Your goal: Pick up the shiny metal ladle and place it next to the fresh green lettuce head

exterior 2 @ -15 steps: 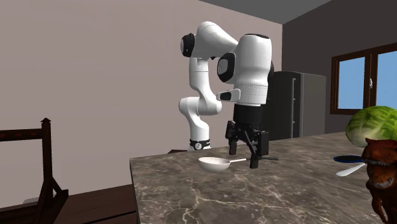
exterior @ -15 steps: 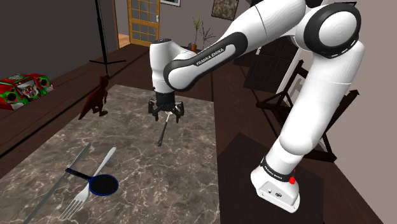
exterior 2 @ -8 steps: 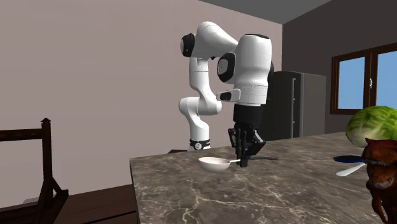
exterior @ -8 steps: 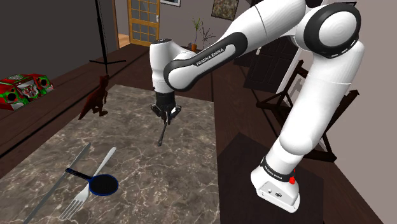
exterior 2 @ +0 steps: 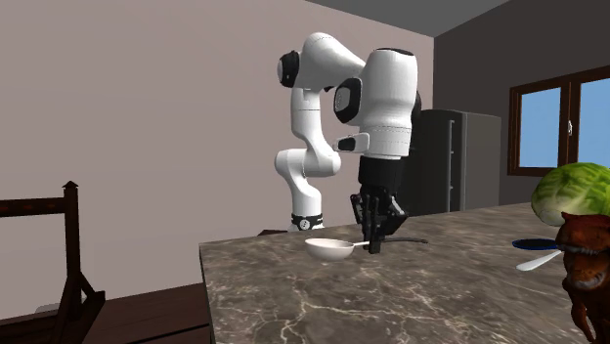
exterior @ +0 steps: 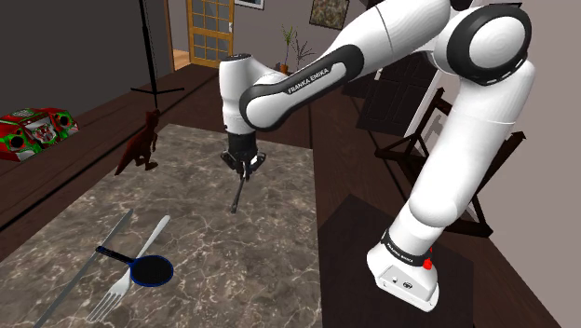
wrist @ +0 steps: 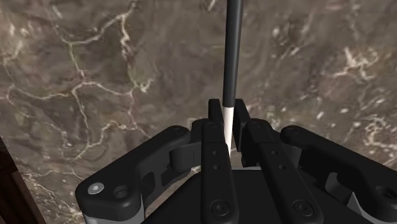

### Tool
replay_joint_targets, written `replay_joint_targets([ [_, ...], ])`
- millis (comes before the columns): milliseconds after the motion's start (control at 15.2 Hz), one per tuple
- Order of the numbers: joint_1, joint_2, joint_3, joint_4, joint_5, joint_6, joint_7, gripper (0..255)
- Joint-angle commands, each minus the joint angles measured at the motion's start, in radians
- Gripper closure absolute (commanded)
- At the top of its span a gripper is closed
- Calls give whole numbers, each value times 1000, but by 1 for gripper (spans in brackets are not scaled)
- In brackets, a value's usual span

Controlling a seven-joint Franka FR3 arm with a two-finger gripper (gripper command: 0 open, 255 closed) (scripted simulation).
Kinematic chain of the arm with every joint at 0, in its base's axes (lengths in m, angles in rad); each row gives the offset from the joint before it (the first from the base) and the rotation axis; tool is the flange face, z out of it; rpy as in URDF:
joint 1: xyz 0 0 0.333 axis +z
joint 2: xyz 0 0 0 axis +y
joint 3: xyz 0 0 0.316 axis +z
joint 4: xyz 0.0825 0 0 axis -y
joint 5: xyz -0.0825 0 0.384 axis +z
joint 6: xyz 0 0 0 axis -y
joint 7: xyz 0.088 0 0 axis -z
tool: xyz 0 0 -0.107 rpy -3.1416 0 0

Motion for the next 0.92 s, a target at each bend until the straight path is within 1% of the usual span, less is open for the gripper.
replay_joint_targets([
  [0, -2, -15, 2, 10, 10, -22, -8, 255],
  [858, -9, -103, 4, 100, 67, -185, -54, 255],
])
